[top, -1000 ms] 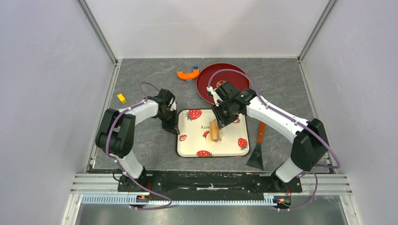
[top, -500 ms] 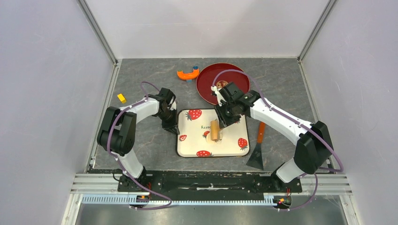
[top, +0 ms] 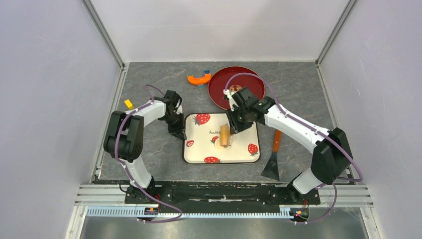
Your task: Roll out the dumpling wrappers from the dough
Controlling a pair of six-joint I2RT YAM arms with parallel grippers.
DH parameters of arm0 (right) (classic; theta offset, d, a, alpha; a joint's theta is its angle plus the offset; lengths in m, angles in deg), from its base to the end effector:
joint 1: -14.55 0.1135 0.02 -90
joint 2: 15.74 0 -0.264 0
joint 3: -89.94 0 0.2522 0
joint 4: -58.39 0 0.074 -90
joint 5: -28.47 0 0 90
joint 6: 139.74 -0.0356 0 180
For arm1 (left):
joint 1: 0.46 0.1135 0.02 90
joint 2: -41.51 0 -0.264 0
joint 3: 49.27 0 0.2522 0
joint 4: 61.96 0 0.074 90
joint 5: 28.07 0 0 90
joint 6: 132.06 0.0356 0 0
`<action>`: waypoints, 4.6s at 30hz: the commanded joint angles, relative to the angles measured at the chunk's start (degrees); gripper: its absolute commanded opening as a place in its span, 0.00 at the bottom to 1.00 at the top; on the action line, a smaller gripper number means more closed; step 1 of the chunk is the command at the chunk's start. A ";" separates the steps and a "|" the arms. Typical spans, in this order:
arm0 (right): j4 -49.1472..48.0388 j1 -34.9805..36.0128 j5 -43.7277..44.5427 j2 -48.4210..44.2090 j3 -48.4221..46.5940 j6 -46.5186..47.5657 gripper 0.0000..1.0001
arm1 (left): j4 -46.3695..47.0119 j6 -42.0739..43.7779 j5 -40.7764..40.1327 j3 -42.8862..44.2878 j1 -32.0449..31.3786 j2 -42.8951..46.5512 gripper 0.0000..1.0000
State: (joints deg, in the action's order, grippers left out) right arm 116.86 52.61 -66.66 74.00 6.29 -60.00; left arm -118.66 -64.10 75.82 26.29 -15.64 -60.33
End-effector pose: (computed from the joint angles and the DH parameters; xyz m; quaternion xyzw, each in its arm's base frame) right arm 0.2473 0.1977 0.2519 -0.2437 0.9436 0.1299 0.1828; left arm 0.3004 -0.0904 0.1525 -0.0519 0.9895 -0.1338 0.0191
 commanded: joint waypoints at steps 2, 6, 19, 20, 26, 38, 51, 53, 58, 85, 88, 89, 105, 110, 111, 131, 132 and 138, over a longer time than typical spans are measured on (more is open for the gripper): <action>16.13 -2.69 24.32 4.93 6.24 5.73 0.00 | -3.65 4.87 -24.96 -0.76 6.01 -3.41 0.02; 16.07 -2.69 24.94 5.08 6.95 5.68 0.00 | -3.88 5.62 -25.50 -0.03 6.47 -3.99 0.02; 16.81 -2.69 25.70 5.28 7.25 5.08 0.00 | -4.90 8.31 -27.73 2.31 8.28 -5.36 0.02; 16.68 -2.71 25.39 5.24 7.31 5.00 0.00 | -4.96 8.49 -27.98 2.49 8.40 -5.55 0.02; 16.11 -2.73 23.18 4.51 7.91 4.15 0.00 | -5.23 9.76 -29.57 3.32 9.35 -6.81 0.02; 15.22 -3.48 23.30 4.61 10.56 4.10 0.00 | -5.23 11.14 -29.89 3.85 10.29 -7.65 0.02; 15.85 -3.49 24.33 4.27 11.20 3.80 0.00 | -5.23 11.21 -30.76 3.94 10.35 -7.84 0.02; 15.84 -3.52 24.09 4.06 11.45 3.63 0.00 | -5.31 11.24 -30.85 3.94 10.38 -7.84 0.02; 15.85 -3.78 24.07 3.74 12.19 3.06 0.00 | -5.33 11.39 -30.88 3.94 10.43 -7.92 0.02; 16.88 -5.54 23.78 1.06 12.61 2.47 0.00 | -5.54 11.94 -29.80 3.99 10.43 -7.54 0.02; 16.89 -5.63 23.54 1.03 12.58 2.59 0.00 | -5.59 11.94 -29.71 3.94 10.46 -7.48 0.02; 16.79 -5.63 23.50 1.05 12.72 2.67 0.00 | -5.64 11.94 -29.70 3.94 10.43 -7.48 0.02; 15.49 -5.63 23.35 2.69 14.18 2.90 0.00 | -5.58 12.29 -28.27 3.86 10.43 -6.97 0.02; 15.54 -5.61 23.39 2.60 14.13 2.98 0.00 | -5.55 12.72 -26.70 3.81 10.43 -6.53 0.02; 15.70 -5.63 23.36 2.56 14.01 2.99 0.00 | -5.50 12.77 -26.43 3.77 10.43 -6.53 0.02; 15.95 -5.63 22.62 2.06 13.25 3.43 0.00 | -5.14 13.34 -24.09 3.55 10.39 -6.44 0.02; 15.97 -5.68 22.56 2.02 13.22 3.45 0.00 | -5.17 13.34 -24.09 3.53 10.41 -6.44 0.02; 15.80 -5.62 22.23 2.00 13.37 3.58 0.00 | -5.05 13.43 -23.62 3.50 10.43 -6.44 0.02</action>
State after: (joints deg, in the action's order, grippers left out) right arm 112.33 49.14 -66.20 69.82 12.67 -64.46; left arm -123.77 -58.46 75.64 31.93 -10.11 -64.61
